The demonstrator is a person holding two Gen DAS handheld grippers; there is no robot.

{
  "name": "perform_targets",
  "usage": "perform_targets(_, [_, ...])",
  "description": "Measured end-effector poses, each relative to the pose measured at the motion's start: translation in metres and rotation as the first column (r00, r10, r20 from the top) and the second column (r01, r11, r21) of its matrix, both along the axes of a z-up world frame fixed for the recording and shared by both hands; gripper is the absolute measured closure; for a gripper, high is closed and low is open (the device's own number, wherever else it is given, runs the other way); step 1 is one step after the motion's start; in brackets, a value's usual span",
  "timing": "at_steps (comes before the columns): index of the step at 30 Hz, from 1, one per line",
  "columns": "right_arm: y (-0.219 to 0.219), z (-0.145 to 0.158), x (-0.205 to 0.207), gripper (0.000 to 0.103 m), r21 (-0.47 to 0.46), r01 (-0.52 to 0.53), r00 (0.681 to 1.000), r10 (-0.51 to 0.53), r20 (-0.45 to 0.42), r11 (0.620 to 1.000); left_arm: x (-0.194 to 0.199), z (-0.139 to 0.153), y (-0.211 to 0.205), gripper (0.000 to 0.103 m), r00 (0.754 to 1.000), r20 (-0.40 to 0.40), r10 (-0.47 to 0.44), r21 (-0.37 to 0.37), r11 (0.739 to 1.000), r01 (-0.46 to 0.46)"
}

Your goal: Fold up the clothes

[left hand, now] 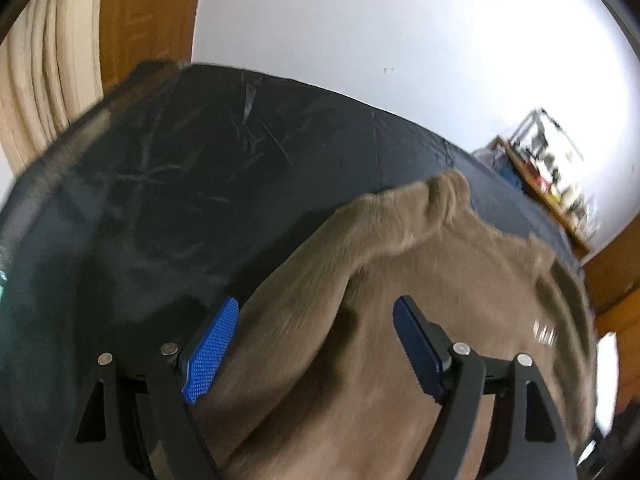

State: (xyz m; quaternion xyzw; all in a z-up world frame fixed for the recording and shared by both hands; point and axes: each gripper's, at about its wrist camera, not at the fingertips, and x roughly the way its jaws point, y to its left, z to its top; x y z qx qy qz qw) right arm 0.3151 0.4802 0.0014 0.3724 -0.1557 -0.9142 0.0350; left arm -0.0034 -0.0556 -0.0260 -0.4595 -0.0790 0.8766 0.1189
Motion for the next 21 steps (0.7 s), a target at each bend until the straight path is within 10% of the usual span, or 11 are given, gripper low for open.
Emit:
perform_targets(10, [-0.016, -0.009, -0.048, 0.044, -0.070, -0.153, 0.982, 0.160, 0.101, 0.986, 0.039, -0.026, -0.004, 0.020, 0.998, -0.020, -0.055, -0.199, 0.979, 0.050])
perform_targets(21, [-0.080, -0.015, -0.073, 0.044, -0.052, -0.287, 0.942, 0.291, 0.169, 0.957, 0.032, -0.035, 0.003, 0.017, 0.998, -0.035, -0.060, -0.154, 0.987, 0.054])
